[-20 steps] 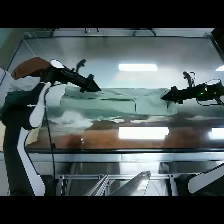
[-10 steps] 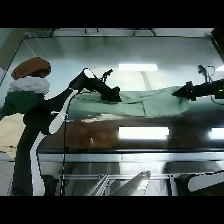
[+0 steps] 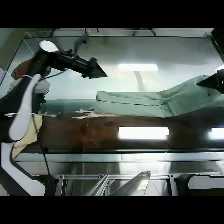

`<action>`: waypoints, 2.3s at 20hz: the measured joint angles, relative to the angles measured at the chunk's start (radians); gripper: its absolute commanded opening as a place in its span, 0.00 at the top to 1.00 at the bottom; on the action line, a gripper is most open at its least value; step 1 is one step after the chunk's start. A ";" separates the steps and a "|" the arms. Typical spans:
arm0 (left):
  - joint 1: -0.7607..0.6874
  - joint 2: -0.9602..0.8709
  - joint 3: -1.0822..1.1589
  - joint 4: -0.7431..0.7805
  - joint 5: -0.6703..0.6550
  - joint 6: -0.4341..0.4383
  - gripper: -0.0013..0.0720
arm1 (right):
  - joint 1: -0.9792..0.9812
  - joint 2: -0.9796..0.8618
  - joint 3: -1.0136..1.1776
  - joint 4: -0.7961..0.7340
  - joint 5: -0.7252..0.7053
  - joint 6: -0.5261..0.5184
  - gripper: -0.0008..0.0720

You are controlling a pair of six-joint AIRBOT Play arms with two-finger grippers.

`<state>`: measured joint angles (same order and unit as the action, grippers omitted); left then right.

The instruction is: Fold the shirts.

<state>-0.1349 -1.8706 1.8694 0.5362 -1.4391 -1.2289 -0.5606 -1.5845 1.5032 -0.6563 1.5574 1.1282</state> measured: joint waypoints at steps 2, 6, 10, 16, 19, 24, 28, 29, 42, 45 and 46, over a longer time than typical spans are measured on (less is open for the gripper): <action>0.063 0.082 -0.071 0.006 -0.022 0.005 0.98 | 0.103 0.016 0.006 0.081 -0.006 0.012 0.96; 0.156 0.237 -0.247 0.013 -0.039 0.036 0.96 | 0.481 0.013 0.010 0.145 -0.182 0.052 0.94; 0.215 0.356 -0.423 0.013 -0.043 0.080 0.96 | 0.852 -0.086 0.011 0.045 -0.435 0.137 0.73; 0.265 0.514 -0.648 0.012 -0.023 0.149 0.95 | 1.012 -0.133 0.013 0.011 -0.573 0.136 0.72; 0.273 0.572 -0.724 0.013 -0.010 0.169 0.96 | 0.902 -0.066 0.013 -0.106 -0.449 0.153 0.40; 0.277 0.639 -0.791 0.013 -0.004 0.177 0.77 | 0.621 0.035 -0.063 -0.388 -0.289 0.252 0.12; 0.277 0.660 -0.795 0.013 -0.003 0.159 0.47 | 0.455 -0.021 -0.168 -0.297 -0.294 0.184 0.12; 0.277 0.662 -0.793 0.011 -0.003 0.150 0.47 | 0.433 -0.050 -0.181 -0.262 -0.299 0.161 0.12; 0.277 0.666 -0.790 -0.016 -0.024 0.103 0.47 | 0.548 -0.299 -0.212 0.214 -0.270 -0.077 0.96; 0.277 0.666 -0.790 -0.017 -0.027 0.088 0.47 | 0.535 -0.292 -0.199 0.331 -0.261 -0.124 0.96; 0.277 0.666 -0.790 -0.016 -0.027 0.085 0.47 | 0.507 -0.279 -0.193 0.358 -0.263 -0.129 0.96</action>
<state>0.1417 -1.2041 1.0790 0.5198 -1.4658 -1.1442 -0.0540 -1.8633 1.3098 -0.2985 1.2945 0.9993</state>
